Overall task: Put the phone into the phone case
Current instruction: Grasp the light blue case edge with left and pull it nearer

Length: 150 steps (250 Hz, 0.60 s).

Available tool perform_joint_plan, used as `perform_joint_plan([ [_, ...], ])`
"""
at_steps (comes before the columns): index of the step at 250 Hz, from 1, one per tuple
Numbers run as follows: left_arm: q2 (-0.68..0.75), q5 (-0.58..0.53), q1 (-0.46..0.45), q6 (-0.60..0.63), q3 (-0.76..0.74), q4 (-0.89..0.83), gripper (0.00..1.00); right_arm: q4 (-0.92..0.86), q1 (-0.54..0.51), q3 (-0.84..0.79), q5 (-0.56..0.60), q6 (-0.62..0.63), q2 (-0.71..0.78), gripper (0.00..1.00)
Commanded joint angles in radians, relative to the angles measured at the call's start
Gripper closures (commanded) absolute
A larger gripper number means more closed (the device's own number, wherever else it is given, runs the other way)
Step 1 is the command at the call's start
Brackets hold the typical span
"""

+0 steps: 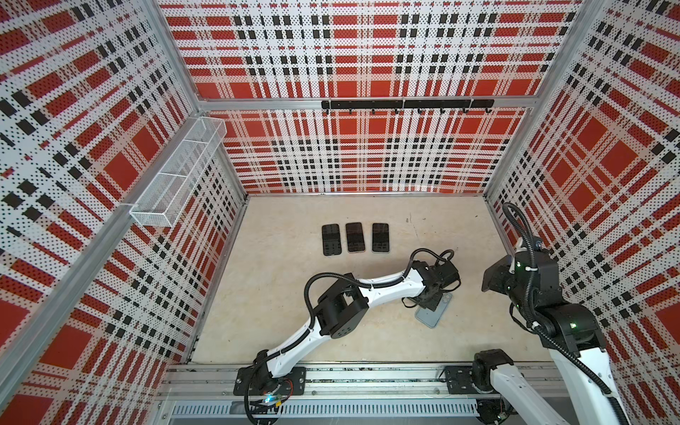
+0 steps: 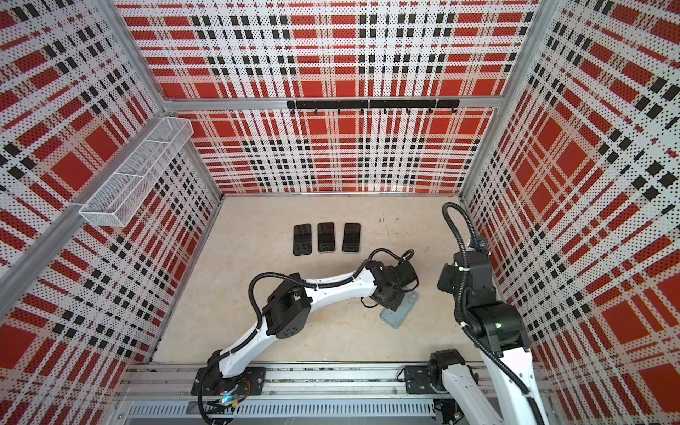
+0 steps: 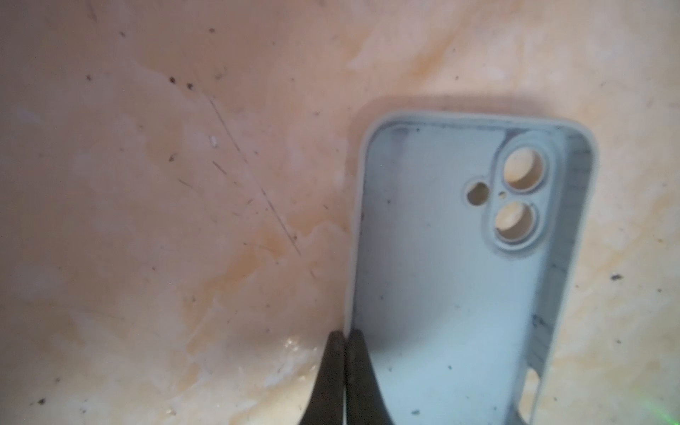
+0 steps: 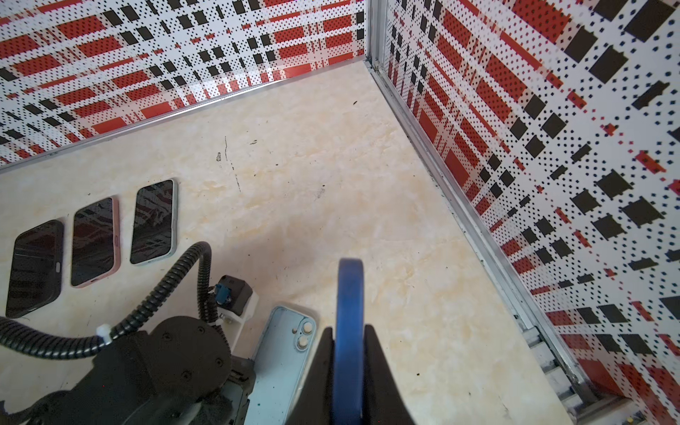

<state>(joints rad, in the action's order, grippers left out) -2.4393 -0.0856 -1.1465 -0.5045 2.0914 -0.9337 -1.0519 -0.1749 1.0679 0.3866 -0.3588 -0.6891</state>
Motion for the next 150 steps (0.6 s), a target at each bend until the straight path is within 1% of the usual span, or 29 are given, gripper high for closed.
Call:
perform_joint_plan([
  [1, 0.090, -0.045, 0.015, 0.068, -0.081, 0.031, 0.96, 0.035, 0.000, 0.040, 0.013, 0.001, 0.031, 1.00],
  [26, 0.230, -0.019, 0.051, 0.216, -0.196, 0.100, 0.98, 0.030, 0.000, 0.042, -0.011, -0.001, 0.041, 1.00],
  [35, 0.287, -0.021, 0.066, 0.303, -0.237, 0.110, 1.00, 0.029, 0.000, 0.042, -0.024, 0.001, 0.045, 1.00],
  [60, 0.432, -0.022, 0.111, 0.500, -0.358, 0.123, 1.00, 0.023, 0.000, 0.042, -0.061, 0.001, 0.055, 1.00],
  [81, 0.527, 0.029, 0.164, 0.616, -0.444, 0.122, 1.00, 0.015, 0.000, 0.044, -0.100, -0.003, 0.063, 1.00],
  [107, 0.608, 0.115, 0.219, 0.747, -0.524, 0.116, 1.00, 0.017, 0.000, 0.045, -0.170, -0.011, 0.073, 1.00],
  [124, 0.647, 0.126, 0.224, 0.829, -0.576, 0.127, 1.00, 0.017, 0.000, 0.042, -0.197, -0.024, 0.075, 1.00],
  [128, 0.654, 0.127, 0.223, 0.848, -0.587, 0.133, 1.00, 0.018, 0.000, 0.041, -0.229, -0.028, 0.074, 1.00],
  [150, 0.658, 0.116, 0.206, 0.940, -0.627, 0.142, 1.00, 0.020, -0.001, 0.030, -0.297, -0.048, 0.067, 1.00],
])
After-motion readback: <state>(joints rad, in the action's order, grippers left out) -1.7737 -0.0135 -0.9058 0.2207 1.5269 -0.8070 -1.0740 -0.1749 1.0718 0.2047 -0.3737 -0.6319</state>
